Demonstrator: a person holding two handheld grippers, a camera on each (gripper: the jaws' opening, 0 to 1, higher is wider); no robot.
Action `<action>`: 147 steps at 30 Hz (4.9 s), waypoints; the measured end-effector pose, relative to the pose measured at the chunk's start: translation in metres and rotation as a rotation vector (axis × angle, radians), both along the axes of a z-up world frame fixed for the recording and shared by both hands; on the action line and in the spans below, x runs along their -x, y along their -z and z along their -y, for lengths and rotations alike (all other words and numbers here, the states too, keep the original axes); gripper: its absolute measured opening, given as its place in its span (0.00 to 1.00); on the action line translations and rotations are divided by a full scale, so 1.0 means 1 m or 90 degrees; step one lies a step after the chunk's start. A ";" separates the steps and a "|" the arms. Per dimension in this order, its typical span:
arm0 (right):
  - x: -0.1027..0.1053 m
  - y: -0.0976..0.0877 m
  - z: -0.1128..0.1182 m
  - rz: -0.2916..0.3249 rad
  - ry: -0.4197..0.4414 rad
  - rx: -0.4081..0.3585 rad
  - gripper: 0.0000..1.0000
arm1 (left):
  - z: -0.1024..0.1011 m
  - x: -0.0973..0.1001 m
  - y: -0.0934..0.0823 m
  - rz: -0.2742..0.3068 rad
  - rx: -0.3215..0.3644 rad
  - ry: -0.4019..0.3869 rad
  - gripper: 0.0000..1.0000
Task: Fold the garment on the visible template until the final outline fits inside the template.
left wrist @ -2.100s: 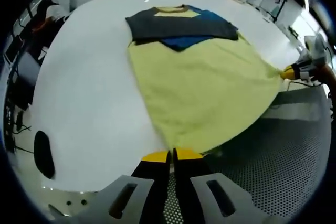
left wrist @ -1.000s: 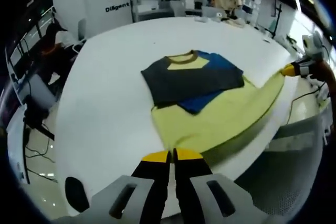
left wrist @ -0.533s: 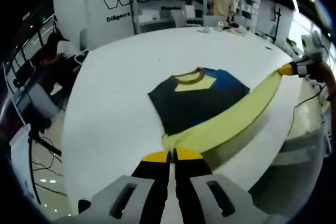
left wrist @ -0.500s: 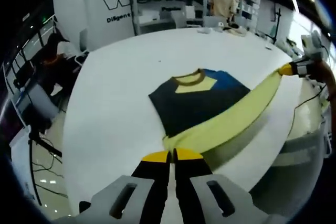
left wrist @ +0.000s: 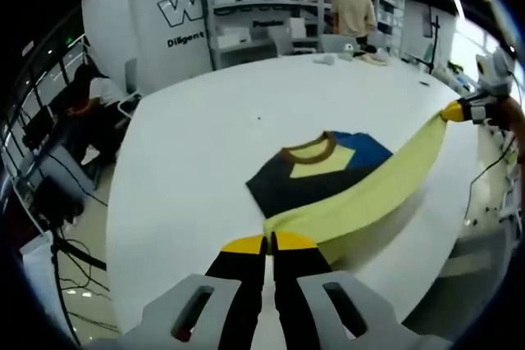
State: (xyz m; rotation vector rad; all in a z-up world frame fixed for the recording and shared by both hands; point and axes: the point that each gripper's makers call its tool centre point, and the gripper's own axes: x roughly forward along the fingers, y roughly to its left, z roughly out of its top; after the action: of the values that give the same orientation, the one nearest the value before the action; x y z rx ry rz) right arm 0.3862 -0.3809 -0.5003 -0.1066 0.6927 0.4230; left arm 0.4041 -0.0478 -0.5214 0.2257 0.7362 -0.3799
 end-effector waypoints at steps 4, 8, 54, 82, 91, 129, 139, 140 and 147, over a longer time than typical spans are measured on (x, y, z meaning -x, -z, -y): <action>-0.014 -0.003 0.002 0.016 0.003 0.013 0.00 | 0.001 -0.015 -0.003 0.007 -0.003 0.004 0.01; -0.027 -0.003 0.003 0.017 0.012 0.012 0.00 | -0.001 -0.027 -0.003 0.011 0.002 -0.004 0.01; -0.144 0.122 0.019 0.026 0.073 0.111 0.00 | -0.007 -0.132 0.117 -0.023 0.098 -0.163 0.01; -0.147 0.145 0.022 0.053 0.016 0.121 0.03 | 0.003 -0.132 0.127 0.040 -0.002 -0.004 0.19; -0.137 0.139 0.009 0.067 -0.115 0.179 0.21 | 0.014 -0.127 0.116 0.085 -0.072 0.147 0.39; -0.161 0.152 0.025 -0.011 0.107 -0.073 0.35 | -0.003 -0.153 0.123 0.036 0.065 -0.057 0.42; -0.135 0.137 0.011 -0.028 0.093 -0.105 0.53 | 0.015 -0.124 0.109 0.021 0.081 -0.028 0.55; -0.130 0.137 0.009 -0.031 0.090 -0.104 0.55 | 0.016 -0.121 0.109 0.017 0.082 -0.025 0.57; -0.101 0.138 0.005 -0.054 0.072 -0.102 0.57 | 0.020 -0.096 0.107 0.009 0.066 -0.003 0.57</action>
State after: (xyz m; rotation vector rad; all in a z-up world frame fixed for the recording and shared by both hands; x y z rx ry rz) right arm 0.4874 -0.3858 -0.6379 0.1012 0.7423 0.3749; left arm 0.5000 -0.0683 -0.6288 0.1291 0.7003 -0.4099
